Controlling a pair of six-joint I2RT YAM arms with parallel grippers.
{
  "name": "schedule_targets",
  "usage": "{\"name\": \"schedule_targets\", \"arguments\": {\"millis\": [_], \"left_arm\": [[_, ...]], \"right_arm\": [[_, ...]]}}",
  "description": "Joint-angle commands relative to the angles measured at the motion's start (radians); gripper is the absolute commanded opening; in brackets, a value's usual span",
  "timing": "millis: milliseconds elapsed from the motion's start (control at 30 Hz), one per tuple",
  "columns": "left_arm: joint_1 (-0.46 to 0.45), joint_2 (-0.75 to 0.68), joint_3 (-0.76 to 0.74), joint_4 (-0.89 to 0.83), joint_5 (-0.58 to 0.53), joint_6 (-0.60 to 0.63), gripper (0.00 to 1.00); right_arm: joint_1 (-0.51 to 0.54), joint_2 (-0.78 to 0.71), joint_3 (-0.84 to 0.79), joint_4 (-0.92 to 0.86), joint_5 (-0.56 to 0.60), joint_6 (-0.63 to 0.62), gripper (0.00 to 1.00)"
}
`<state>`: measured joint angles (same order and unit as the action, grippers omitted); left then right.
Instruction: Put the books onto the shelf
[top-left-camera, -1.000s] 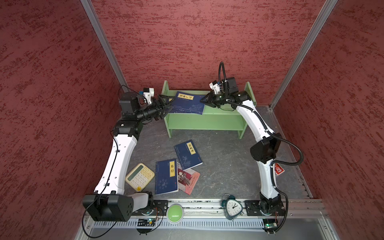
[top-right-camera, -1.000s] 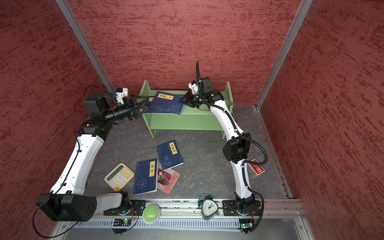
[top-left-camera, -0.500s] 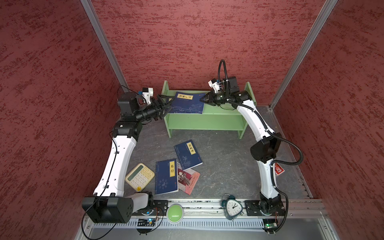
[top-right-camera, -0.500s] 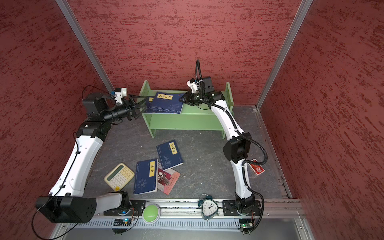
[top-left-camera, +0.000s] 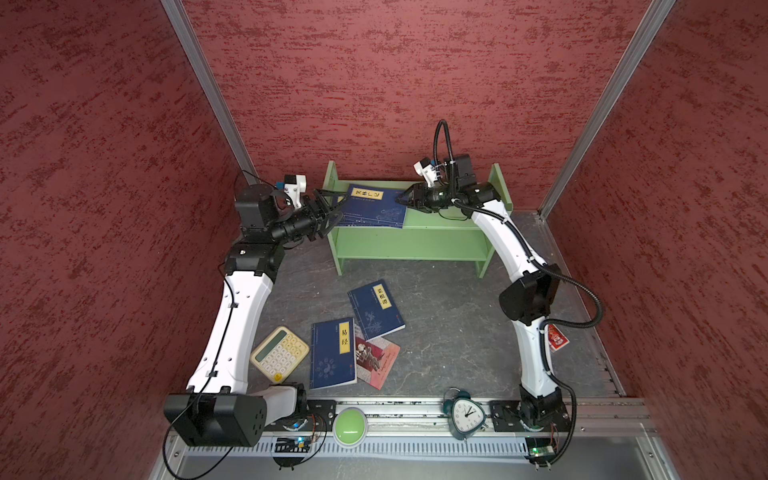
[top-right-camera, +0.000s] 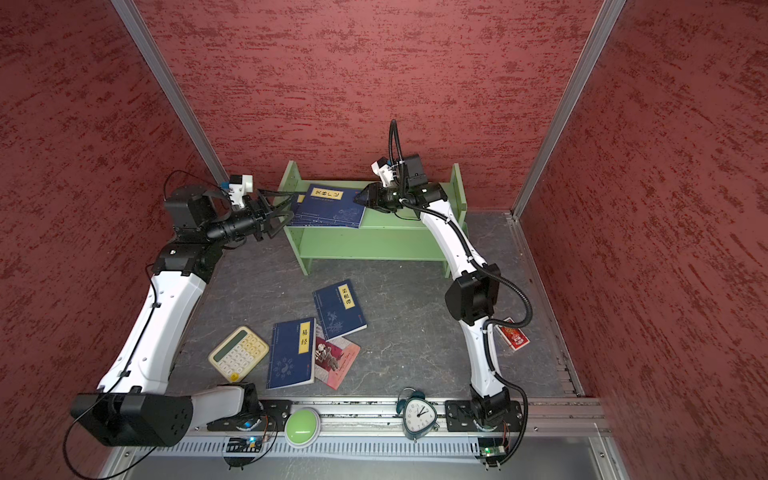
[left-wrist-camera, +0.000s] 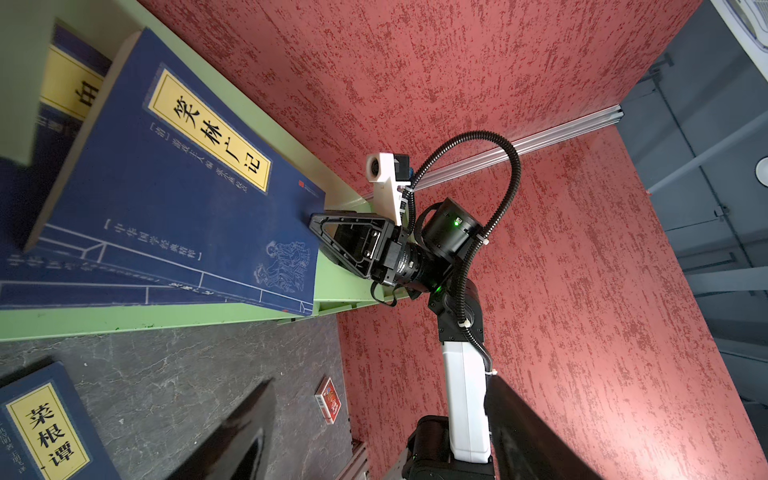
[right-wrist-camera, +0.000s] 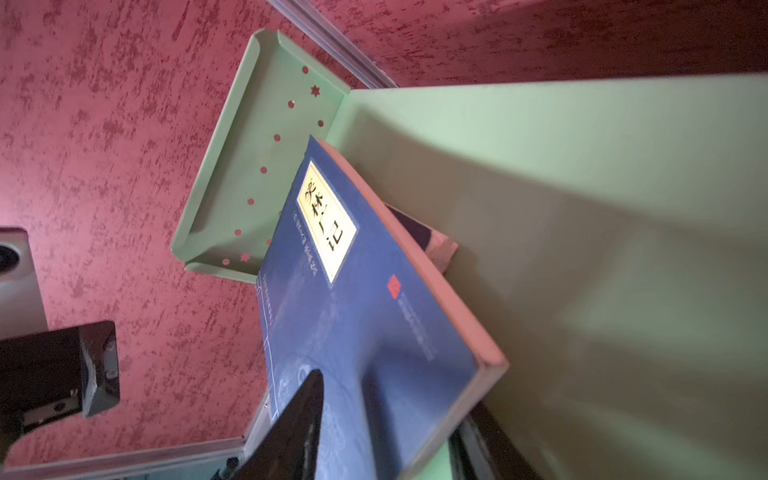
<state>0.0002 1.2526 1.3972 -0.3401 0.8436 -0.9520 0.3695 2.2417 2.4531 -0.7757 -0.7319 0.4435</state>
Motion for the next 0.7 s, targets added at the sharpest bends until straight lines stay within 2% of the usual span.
{"name": "schedule_targets", "arguments": {"millis": [0, 167, 300, 667], "left_arm": [[0.004, -0.007, 0.005, 0.009, -0.007, 0.021, 0.79], [0.003, -0.007, 0.002, 0.011, -0.004, 0.017, 0.79], [0.003, -0.006, 0.005, 0.016, 0.000, 0.010, 0.79], [0.000, 0.019, 0.019, 0.018, 0.011, 0.010, 0.79]], "right_arm": [[-0.003, -0.003, 0.035, -0.020, 0.122, 0.004, 0.55], [-0.004, -0.043, 0.036, -0.072, 0.240, 0.032, 0.61], [-0.003, -0.054, 0.055, -0.147, 0.278, 0.050, 0.63], [0.034, -0.111, -0.032, -0.153, 0.211, 0.099, 0.63]]}}
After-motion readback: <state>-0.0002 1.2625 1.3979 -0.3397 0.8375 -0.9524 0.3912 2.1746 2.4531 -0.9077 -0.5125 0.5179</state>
